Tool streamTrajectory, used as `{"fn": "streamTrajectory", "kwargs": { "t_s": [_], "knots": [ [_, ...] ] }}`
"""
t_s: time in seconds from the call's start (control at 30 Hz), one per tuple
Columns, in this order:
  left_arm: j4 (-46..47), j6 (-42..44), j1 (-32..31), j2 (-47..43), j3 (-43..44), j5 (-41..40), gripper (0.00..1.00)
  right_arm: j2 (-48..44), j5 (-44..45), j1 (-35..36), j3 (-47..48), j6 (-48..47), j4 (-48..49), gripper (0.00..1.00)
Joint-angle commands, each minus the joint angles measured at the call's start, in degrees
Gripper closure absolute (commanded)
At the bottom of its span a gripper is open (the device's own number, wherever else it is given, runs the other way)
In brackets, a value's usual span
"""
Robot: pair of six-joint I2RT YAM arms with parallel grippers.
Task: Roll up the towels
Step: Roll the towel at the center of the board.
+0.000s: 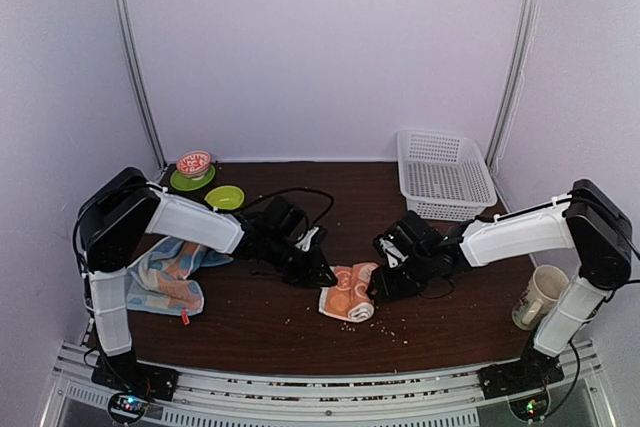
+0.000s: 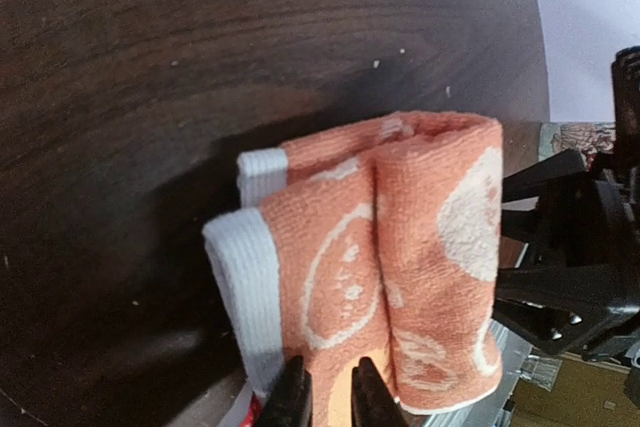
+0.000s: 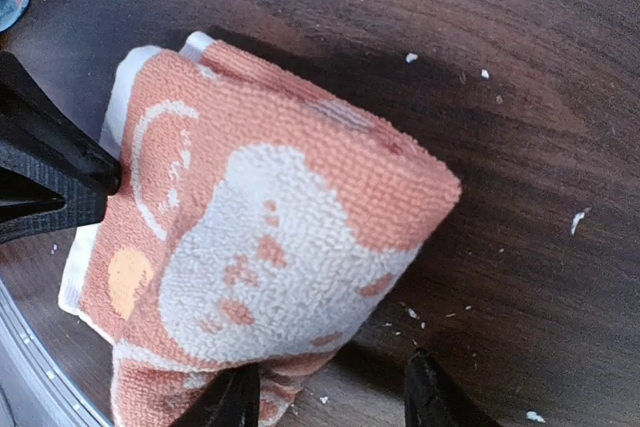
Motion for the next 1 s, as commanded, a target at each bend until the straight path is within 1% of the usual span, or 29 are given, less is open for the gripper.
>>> {"fn": "streamTrajectory", "kwargs": {
  "t_s": [0.0, 0.17, 0.63, 0.97],
  "knots": [
    [-3.50, 3.57, -0.09, 1.68, 1.46, -2.94, 0.86, 1.06, 2.58, 0.44, 2.18, -0.10, -2.23, 0.50],
    [-6.03, 5.03, -0.98, 3.18, 2.30, -4.34, 0.88, 1.34, 3.21, 0.79, 3.54, 0.56, -3.23, 0.50],
    [-3.85, 4.06, -2.13, 3.94, 1.88, -3.53, 0.91, 2.65, 5.21, 2.67, 8.92, 2.70, -6.15, 0.48],
    [-2.89, 3.55, -2.22, 2.80, 0.17, -3.55, 0.91, 4.70, 3.18, 3.30, 9.94, 4.69, -4.29, 0.47]
  ]
}}
